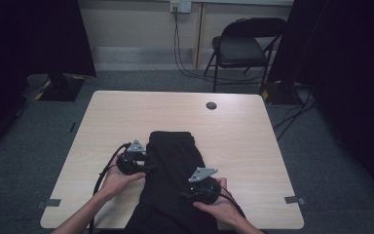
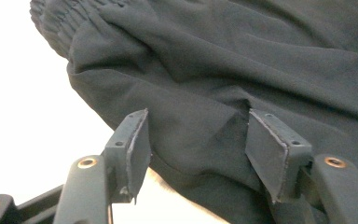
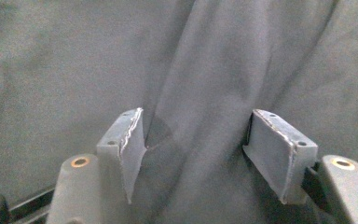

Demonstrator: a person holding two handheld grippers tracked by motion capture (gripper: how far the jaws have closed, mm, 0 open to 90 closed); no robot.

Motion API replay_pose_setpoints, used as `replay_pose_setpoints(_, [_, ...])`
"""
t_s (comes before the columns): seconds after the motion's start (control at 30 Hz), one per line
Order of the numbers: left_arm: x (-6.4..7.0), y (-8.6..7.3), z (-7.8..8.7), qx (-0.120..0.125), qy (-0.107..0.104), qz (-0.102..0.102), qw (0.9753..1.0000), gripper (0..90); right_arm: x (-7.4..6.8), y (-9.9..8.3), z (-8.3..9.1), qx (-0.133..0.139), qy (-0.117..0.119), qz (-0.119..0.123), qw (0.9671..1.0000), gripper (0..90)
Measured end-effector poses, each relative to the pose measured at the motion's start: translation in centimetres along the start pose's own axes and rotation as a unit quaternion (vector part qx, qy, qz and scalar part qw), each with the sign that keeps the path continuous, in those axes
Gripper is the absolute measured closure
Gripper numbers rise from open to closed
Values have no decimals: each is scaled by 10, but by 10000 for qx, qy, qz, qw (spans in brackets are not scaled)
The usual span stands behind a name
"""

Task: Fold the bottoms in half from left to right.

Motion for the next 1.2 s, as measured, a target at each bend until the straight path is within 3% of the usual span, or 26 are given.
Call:
replay_pose_setpoints(0.07, [-4, 5, 2, 57, 41, 40, 10000, 413, 6, 6, 5, 177, -153, 13, 9997, 377])
replay_pose_setpoints(0.13, [-6, 8, 3, 156, 69, 100, 9998, 416, 20, 17, 11, 428, -258, -159, 9986, 381])
replay_pose_setpoints(0.3, [-26, 21, -2, 406, 218, 477, 9978, 454, 67, 39, 17, 781, -594, -578, 9935, 394])
replay_pose_setpoints(0.33, [-29, 23, -4, 379, 188, 532, 9977, 460, 76, 43, 15, 804, -642, -637, 9927, 398])
replay_pose_setpoints(0.37, [-29, 23, -4, 379, 188, 532, 9977, 465, 76, 43, 15, 804, -642, -637, 9927, 398])
replay_pose_setpoints(0.4, [-35, 24, -9, 324, 280, 582, 9974, 468, 93, 51, 11, 898, -728, -800, 9901, 398])
replay_pose_setpoints(0.47, [-40, 23, -14, 320, 266, 758, 9963, 477, 106, 58, 1, 819, -632, -921, 9904, 385])
replay_pose_setpoints(0.5, [-40, 23, -14, 320, 266, 758, 9963, 469, 106, 58, 1, 819, -632, -921, 9904, 385])
replay_pose_setpoints(0.53, [-41, 20, -19, 211, 257, 729, 9968, 449, 114, 62, -12, 638, -512, -963, 9920, 372])
replay_pose_setpoints(0.6, [-41, 19, -23, 175, 307, 736, 9967, 411, 116, 65, -25, 571, -455, -952, 9928, 359])
replay_pose_setpoints(0.73, [-43, 16, -27, 97, 285, 781, 9965, 335, 116, 62, -42, 354, -602, -901, 9935, 320])
replay_pose_setpoints(0.93, [-43, 10, -31, 142, 138, 832, 9963, 327, 117, 56, -52, 268, -528, -965, 9936, 299])
replay_pose_setpoints(1.03, [-42, 9, -31, 179, 185, 808, 9964, 330, 114, 57, -53, 277, -604, -917, 9936, 304])
replay_pose_setpoints(1.1, [-39, 9, -32, 85, 328, 619, 9975, 342, 112, 56, -54, 342, -593, -964, 9930, 326])
replay_pose_setpoints(1.13, [-39, 9, -32, 85, 328, 619, 9975, 360, 112, 56, -53, 376, -583, -965, 9929, 358])
replay_pose_setpoints(1.17, [-34, 10, -31, 7, 350, 416, 9985, 403, 112, 55, -53, 391, -573, -961, 9930, 385])
replay_pose_setpoints(1.2, [-33, 10, -30, -8, 351, 348, 9988, 453, 111, 55, -53, 396, -574, -970, 9928, 406])
Point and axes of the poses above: each handheld gripper's, and its own axes: z roughly backward along the jaws, y roughly out of its top, x roughly to its right, the point moved 3 cm from there along -z, roughly forward along the jaws, and after that the axes turned 6 degrees about -x, right-handed, at the moved point
